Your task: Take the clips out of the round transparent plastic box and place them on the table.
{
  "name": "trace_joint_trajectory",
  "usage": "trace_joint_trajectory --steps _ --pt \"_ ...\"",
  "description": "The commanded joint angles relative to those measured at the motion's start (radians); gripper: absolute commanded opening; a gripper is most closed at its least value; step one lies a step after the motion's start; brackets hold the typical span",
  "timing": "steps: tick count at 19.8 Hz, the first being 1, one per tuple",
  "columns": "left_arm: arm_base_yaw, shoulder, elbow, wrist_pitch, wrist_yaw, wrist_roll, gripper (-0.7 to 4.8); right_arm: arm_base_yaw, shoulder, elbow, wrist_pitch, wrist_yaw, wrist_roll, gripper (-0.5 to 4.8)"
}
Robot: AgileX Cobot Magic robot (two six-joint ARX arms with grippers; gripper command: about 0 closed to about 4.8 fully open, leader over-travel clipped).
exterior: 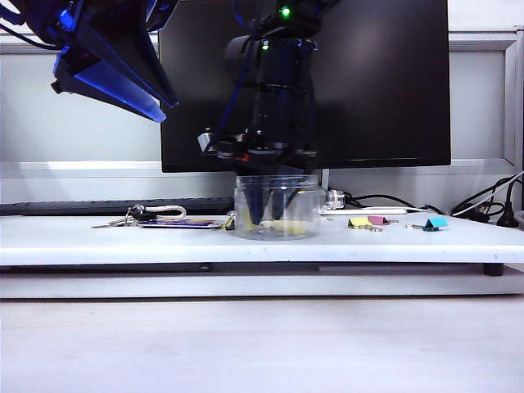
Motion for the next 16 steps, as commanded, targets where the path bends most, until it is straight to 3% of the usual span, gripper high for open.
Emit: trace_joint_trajectory --steps 1,16 --pt "0.0 -0.004 0.0 0.012 0.007 0.004 1.42 0.011 -0.006 -0.003 0.006 -0.064 0.012 2.17" --pt "0.0 -0.004 0.0 -0.004 0.007 0.003 1.42 0.014 0.009 -0.005 0.193 -0.099 0.19 2.22"
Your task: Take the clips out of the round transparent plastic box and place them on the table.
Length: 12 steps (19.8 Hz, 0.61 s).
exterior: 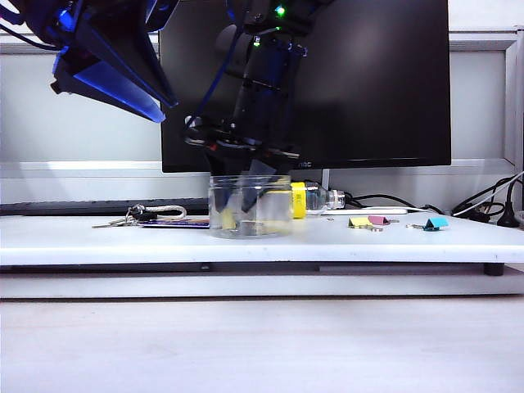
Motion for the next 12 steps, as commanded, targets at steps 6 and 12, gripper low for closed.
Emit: trace_joint_trajectory --steps 6,12 --pt "0.0 -0.004 0.0 -0.002 0.007 0.004 1.42 0.003 0.05 -0.002 0.04 0.011 0.058 1.72" --pt "0.0 -0.004 0.0 0.001 0.007 0.004 1.42 0.0 0.048 -0.001 0.012 0.057 0.053 1.11"
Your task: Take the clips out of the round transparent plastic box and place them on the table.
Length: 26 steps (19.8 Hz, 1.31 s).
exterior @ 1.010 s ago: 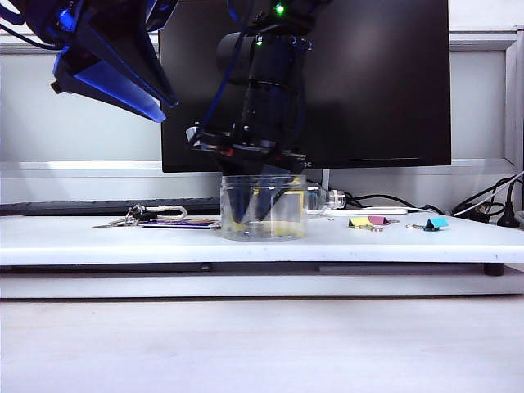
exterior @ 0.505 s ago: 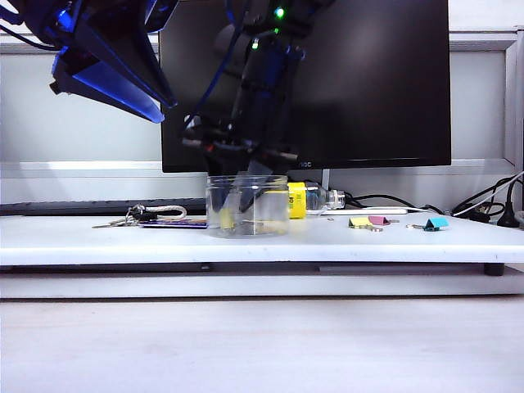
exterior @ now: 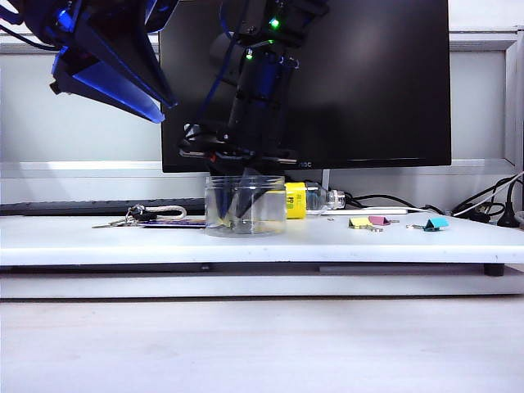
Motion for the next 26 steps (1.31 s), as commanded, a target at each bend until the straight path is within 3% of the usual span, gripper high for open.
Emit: trace_joint_trajectory --steps 1,6,12,17,26 --pt "-0.001 -0.004 0.0 0.004 0.007 0.005 1.42 -0.002 0.011 -0.008 -0.034 0.005 0.005 0.99" --pt "0.0 -0.004 0.0 0.004 0.004 0.007 1.42 -0.008 -0.022 -0.008 -0.036 0.013 0.001 0.46" --pt "0.0 -0.004 0.0 0.004 0.004 0.007 1.42 -0.01 -0.092 -0.008 -0.061 0.071 -0.03 0.39" --pt "0.0 -0.004 0.0 0.0 0.005 0.006 1.42 -0.011 -0.097 -0.009 -0.079 0.019 -0.044 0.95" --pt "-0.001 -0.004 -0.001 -0.009 0.006 0.004 1.42 -0.014 -0.064 -0.01 -0.035 0.014 -0.079 1.18"
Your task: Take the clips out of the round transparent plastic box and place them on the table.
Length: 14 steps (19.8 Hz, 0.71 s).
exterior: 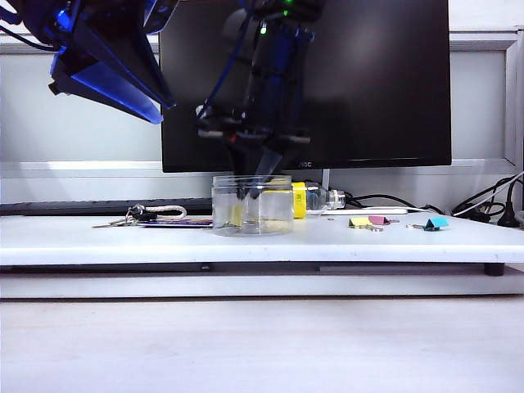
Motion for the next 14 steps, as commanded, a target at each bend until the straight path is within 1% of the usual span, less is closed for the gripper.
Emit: trace_joint_trajectory --steps 1,3,4,5,6,10,14 --pt "-0.001 -0.004 -0.001 0.0 0.006 0.001 1.42 0.001 0.011 0.003 0.031 -0.021 -0.03 1.22" --pt "-0.001 -0.004 -0.001 0.0 0.006 0.001 1.42 0.001 0.017 0.003 0.044 -0.027 -0.052 1.22" --pt "-0.001 -0.004 -0.001 0.0 0.006 0.001 1.42 0.002 0.021 0.003 0.051 -0.028 -0.059 1.33" --pt "-0.001 -0.004 -0.001 0.0 0.005 0.002 1.42 0.002 0.023 0.003 0.056 -0.031 -0.059 1.76" --pt "-0.001 -0.004 -0.001 0.001 0.005 0.002 1.42 0.002 0.025 0.003 0.061 -0.052 -0.059 2.05" --pt "-0.001 -0.004 -0.001 0.007 0.005 0.004 1.42 0.003 0.035 0.003 0.11 -0.069 -0.047 2.11" --pt "-0.001 -0.004 -0.001 0.007 0.004 0.005 1.42 0.004 0.086 0.002 0.106 -0.069 -0.022 2.06"
